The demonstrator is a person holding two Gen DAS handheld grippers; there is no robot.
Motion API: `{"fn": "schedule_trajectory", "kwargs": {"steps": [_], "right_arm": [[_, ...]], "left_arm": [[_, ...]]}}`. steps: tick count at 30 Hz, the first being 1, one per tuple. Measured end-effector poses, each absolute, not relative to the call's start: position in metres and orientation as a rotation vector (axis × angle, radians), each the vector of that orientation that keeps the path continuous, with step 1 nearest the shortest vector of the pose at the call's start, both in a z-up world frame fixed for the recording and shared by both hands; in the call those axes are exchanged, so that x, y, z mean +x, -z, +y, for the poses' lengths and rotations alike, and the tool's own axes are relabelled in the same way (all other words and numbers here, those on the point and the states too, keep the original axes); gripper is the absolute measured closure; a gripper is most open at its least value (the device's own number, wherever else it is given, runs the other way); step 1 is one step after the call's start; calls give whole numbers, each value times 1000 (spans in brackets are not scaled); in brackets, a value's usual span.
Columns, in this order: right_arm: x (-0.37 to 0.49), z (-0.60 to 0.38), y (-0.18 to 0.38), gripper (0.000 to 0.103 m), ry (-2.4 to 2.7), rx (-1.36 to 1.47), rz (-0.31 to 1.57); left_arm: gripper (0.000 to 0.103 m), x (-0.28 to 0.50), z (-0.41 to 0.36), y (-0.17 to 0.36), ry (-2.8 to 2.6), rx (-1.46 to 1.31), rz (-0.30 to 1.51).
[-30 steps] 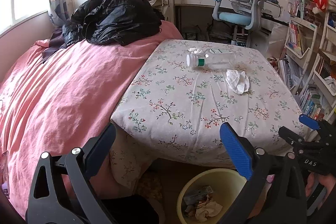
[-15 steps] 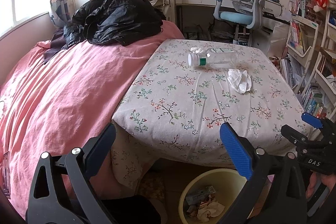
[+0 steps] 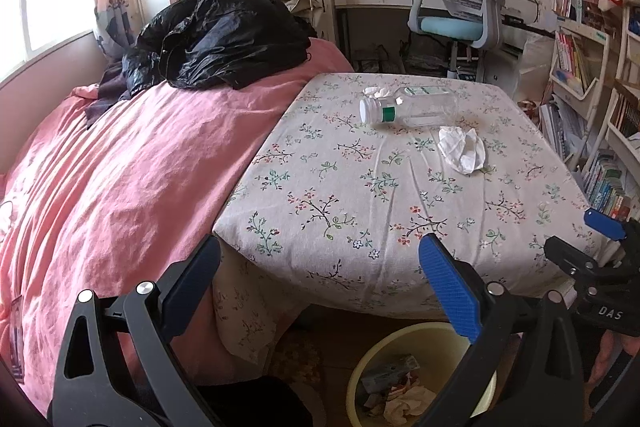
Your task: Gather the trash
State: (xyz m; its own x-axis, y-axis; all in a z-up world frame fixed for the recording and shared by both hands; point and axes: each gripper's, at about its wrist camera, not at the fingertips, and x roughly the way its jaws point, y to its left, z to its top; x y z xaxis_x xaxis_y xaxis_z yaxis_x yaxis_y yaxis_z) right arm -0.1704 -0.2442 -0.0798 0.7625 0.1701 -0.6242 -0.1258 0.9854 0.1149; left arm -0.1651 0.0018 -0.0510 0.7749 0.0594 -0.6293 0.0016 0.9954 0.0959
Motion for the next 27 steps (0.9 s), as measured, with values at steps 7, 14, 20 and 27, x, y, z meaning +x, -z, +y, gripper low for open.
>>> {"fn": "schedule_trajectory", "kwargs": {"steps": [7, 14, 20, 27], "right_arm": [[-170, -243, 81, 12, -157, 58, 689], [-171, -240, 82, 11, -159, 49, 691], [-170, -240, 82, 11, -159, 52, 691], [-170, -240, 82, 11, -159, 52, 691]], "left_arm": [[7, -165, 0, 51, -28, 99, 682], [7, -165, -1, 51, -22, 103, 685], [7, -164, -3, 53, -18, 112, 687], [7, -164, -4, 54, -14, 111, 689]]}}
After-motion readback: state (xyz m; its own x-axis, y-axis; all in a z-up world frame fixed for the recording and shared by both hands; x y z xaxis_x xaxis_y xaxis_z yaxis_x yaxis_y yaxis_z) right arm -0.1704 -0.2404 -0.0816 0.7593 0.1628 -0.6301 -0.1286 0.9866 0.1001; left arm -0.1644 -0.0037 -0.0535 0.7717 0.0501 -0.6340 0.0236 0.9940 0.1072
